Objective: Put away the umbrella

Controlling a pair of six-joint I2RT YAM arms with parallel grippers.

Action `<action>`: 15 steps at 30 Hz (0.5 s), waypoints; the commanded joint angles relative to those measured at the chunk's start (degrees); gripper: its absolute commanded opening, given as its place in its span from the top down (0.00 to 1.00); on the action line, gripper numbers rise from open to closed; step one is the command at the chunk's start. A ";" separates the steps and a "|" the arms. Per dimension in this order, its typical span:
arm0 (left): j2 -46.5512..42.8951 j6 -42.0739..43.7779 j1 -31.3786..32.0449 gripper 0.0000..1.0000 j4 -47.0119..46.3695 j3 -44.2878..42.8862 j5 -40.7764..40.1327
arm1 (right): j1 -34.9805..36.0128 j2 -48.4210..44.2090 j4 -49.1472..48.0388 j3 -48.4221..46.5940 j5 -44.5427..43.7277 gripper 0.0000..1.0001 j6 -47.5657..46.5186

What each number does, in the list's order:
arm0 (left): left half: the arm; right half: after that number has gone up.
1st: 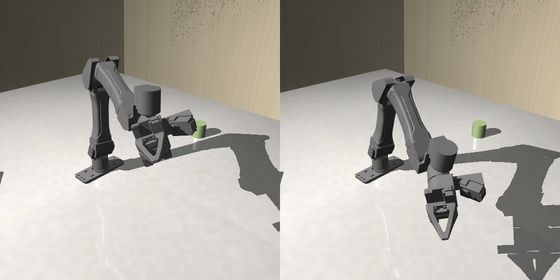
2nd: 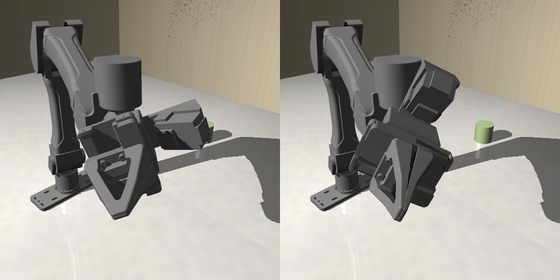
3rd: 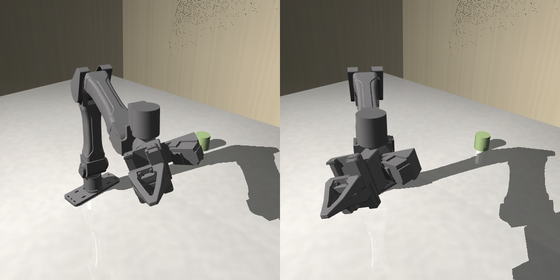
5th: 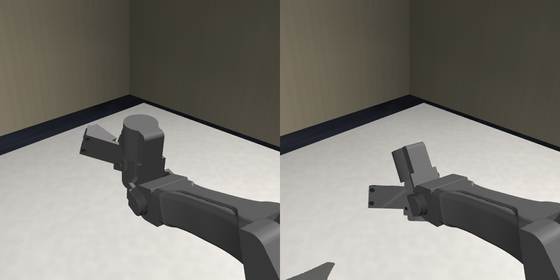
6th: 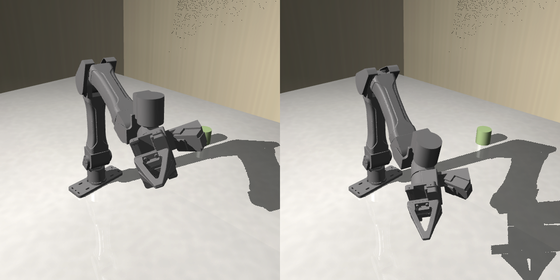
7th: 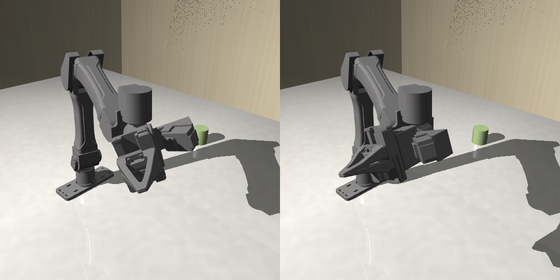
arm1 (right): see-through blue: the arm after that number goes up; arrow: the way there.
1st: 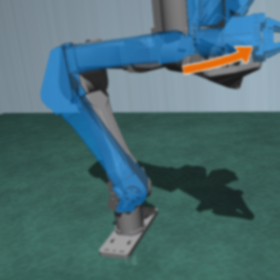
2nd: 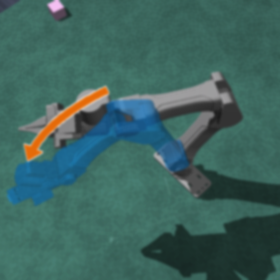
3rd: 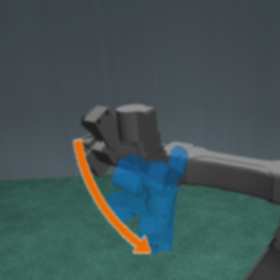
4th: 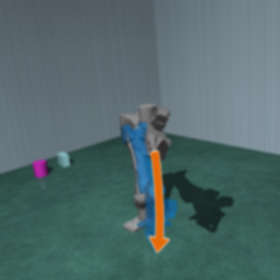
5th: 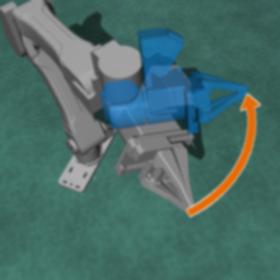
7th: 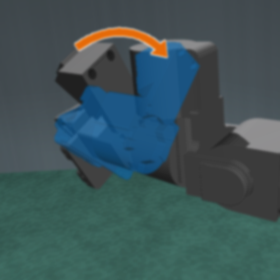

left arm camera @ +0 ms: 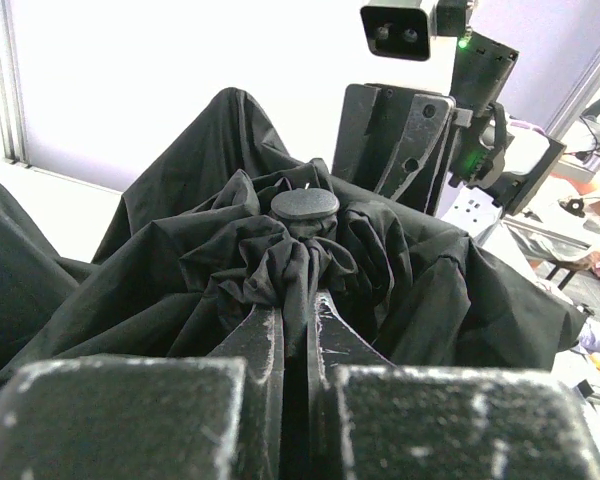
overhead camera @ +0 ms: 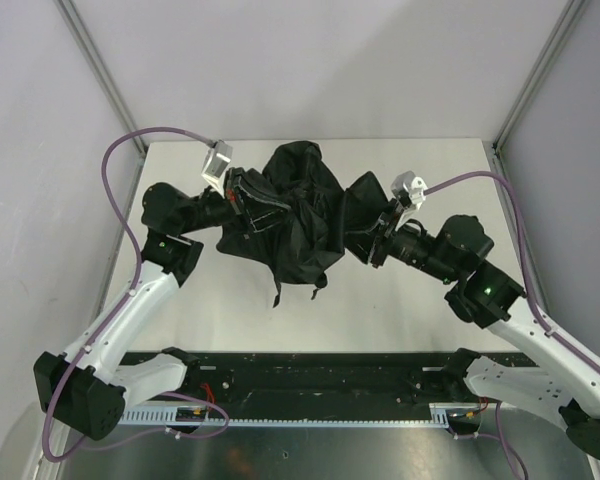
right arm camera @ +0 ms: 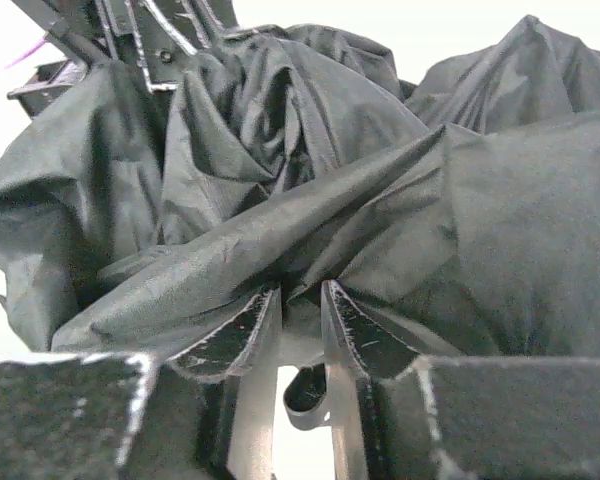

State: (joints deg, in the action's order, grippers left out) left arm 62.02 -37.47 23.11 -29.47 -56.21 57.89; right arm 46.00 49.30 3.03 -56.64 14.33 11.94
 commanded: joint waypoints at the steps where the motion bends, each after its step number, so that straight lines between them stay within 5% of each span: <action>1: -2.09 0.74 -0.06 1.00 -4.79 -1.12 -0.63 | -0.05 -0.30 -7.31 -2.30 5.78 0.88 1.22; 4: -2.44 0.99 -0.24 1.00 -4.80 -0.45 -5.04 | 0.04 -1.57 -5.95 -2.33 7.90 0.99 2.02; 15: -1.07 -1.56 -3.39 1.00 -4.88 2.15 -23.09 | 2.80 -4.63 -2.31 -2.27 17.12 1.00 19.47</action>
State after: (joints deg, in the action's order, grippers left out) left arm 61.52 -37.85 21.15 -29.56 -54.37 45.34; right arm 47.27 44.80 1.10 -56.73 26.70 22.39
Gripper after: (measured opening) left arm 0.050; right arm 0.006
